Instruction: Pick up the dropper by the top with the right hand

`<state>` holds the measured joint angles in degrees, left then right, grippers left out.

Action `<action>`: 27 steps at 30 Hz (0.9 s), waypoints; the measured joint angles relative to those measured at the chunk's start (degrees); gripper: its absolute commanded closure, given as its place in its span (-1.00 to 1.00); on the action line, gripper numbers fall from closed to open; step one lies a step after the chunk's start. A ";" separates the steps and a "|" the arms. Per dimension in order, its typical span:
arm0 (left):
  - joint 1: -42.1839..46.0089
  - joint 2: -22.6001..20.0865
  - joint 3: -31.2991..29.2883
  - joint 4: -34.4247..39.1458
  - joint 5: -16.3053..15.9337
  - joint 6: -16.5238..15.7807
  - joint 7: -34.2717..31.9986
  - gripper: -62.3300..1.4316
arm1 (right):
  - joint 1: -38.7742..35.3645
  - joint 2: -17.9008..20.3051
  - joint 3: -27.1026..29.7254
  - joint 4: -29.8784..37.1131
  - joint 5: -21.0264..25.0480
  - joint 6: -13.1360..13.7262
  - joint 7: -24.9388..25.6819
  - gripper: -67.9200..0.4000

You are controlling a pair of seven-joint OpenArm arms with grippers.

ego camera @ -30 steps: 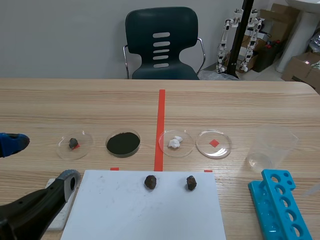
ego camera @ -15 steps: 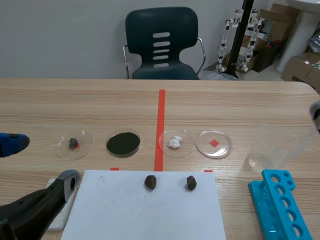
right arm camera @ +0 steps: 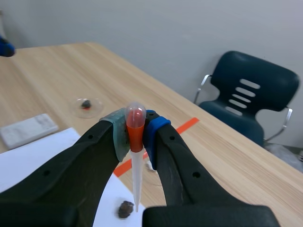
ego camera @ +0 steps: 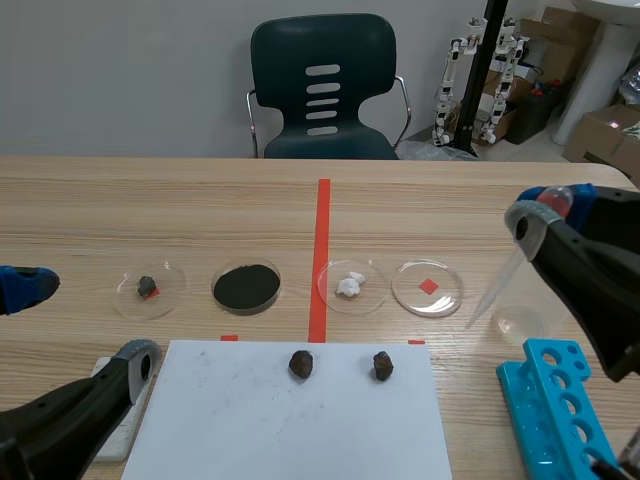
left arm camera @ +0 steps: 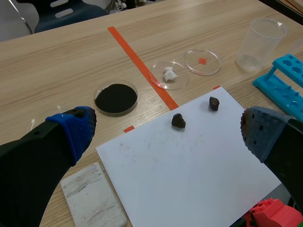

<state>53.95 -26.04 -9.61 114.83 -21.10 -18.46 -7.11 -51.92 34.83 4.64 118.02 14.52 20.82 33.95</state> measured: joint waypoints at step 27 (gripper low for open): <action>0.00 0.02 0.00 0.00 -0.02 0.00 0.00 -1.00 | -0.68 -6.10 -0.33 0.00 -3.19 5.60 -4.48 0.85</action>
<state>53.95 -26.02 -9.61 114.83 -21.12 -18.46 -7.11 -52.60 28.73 4.32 118.02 11.33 26.41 29.47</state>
